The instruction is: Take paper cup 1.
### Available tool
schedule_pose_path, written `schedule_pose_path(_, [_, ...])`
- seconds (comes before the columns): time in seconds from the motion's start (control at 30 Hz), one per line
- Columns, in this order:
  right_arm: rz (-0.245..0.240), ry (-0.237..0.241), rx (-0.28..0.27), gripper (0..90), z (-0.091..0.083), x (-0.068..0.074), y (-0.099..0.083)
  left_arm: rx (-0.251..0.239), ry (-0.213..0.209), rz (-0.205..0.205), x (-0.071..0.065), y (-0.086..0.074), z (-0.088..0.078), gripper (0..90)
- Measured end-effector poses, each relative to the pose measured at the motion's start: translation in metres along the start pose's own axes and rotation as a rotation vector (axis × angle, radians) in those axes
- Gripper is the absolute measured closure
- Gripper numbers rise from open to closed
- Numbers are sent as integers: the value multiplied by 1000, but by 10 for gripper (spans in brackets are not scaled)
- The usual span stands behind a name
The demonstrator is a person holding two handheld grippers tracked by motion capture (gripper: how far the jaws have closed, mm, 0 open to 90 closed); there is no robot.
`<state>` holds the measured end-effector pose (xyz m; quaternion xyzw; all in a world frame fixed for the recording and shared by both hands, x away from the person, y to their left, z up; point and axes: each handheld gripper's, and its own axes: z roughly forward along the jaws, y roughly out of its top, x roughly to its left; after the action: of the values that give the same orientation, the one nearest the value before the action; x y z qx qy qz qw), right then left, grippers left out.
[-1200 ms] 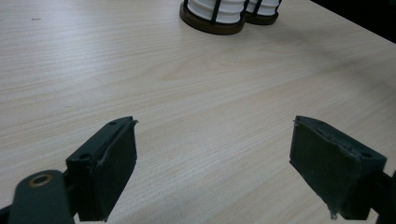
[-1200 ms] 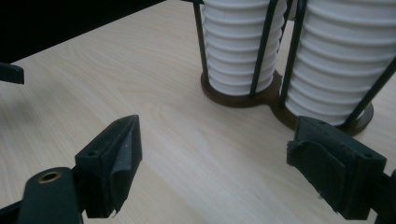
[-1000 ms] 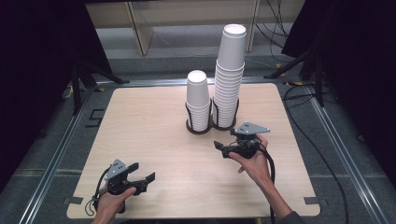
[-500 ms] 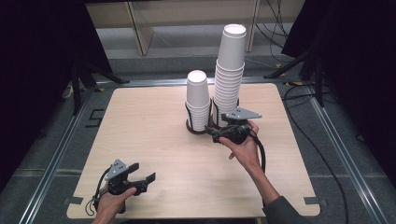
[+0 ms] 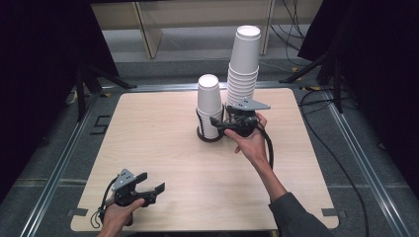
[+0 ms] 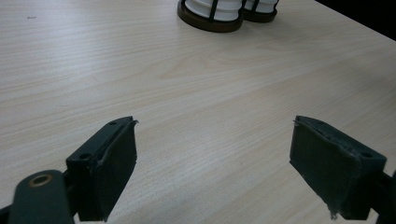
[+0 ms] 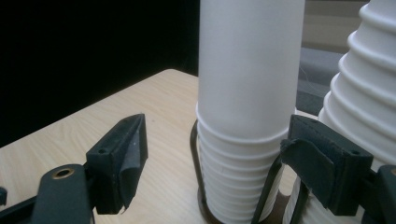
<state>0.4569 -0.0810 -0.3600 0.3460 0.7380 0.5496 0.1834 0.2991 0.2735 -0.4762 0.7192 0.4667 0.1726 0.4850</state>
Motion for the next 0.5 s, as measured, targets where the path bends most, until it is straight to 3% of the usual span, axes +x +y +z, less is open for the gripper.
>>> schedule_pose_path(0.07, [-12,-15,-28,219,4,-4,5,1,-1,1,0,0,0,143])
schedule_pose_path(0.1, [5,-3,-35,217,6,-4,6,1,-1,1,0,0,0,143])
schedule_pose_path(0.5, [-12,-56,-47,205,25,-4,28,0,0,-5,-1,0,1,143])
